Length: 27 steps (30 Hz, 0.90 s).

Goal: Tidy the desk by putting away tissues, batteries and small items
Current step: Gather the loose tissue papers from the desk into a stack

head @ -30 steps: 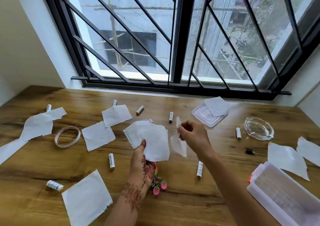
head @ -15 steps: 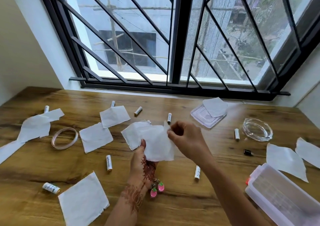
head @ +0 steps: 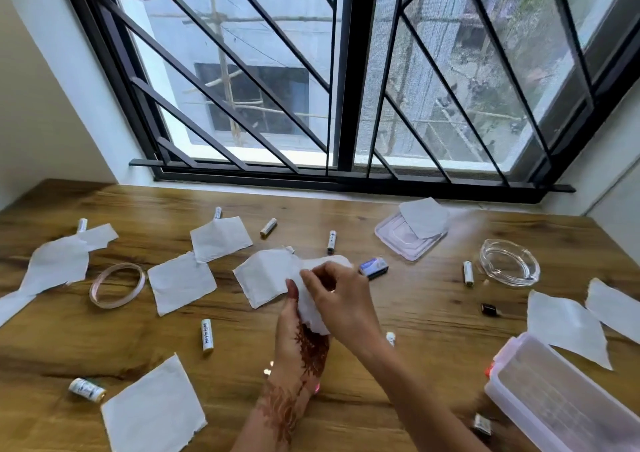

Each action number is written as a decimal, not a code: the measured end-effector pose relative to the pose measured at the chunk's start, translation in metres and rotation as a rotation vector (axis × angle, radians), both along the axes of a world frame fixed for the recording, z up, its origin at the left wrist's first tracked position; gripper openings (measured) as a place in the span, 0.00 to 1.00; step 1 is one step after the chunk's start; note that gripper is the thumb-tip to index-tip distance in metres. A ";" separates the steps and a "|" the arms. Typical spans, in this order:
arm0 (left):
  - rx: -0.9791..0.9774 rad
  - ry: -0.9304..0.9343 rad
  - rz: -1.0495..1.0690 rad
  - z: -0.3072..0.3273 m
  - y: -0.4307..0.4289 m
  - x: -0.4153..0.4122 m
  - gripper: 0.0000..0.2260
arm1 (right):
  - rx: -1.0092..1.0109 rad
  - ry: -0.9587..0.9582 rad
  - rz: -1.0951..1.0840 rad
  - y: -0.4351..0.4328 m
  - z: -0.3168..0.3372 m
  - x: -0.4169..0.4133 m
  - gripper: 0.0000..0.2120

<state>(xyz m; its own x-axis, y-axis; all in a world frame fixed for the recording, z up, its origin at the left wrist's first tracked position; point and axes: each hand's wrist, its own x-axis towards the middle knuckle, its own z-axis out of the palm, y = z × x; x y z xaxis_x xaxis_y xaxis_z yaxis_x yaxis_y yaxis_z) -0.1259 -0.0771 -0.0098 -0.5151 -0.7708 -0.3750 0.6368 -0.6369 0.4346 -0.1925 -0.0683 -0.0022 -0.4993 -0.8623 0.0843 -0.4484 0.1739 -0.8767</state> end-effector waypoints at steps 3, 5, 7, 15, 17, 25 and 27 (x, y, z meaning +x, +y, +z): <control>-0.006 0.049 0.006 0.001 0.000 0.001 0.27 | 0.053 -0.060 0.045 0.001 -0.002 -0.002 0.20; -0.004 0.014 0.003 -0.001 -0.001 0.000 0.26 | 0.034 -0.131 0.051 0.000 0.001 -0.010 0.19; 0.024 -0.052 0.007 -0.004 -0.004 -0.001 0.22 | 0.002 -0.173 0.046 -0.001 0.004 -0.026 0.14; 0.114 -0.130 0.080 -0.011 -0.018 -0.009 0.07 | 0.111 0.287 -0.213 -0.018 -0.023 -0.165 0.07; 0.108 -0.121 0.093 -0.013 -0.021 -0.012 0.07 | 0.214 0.407 -0.252 -0.020 -0.042 -0.206 0.10; 0.124 -0.189 0.113 -0.017 -0.032 -0.025 0.09 | 0.447 0.863 -0.054 -0.026 -0.076 -0.285 0.19; 0.123 -0.196 0.102 -0.017 -0.034 -0.026 0.07 | 0.479 0.931 -0.019 -0.027 -0.077 -0.288 0.17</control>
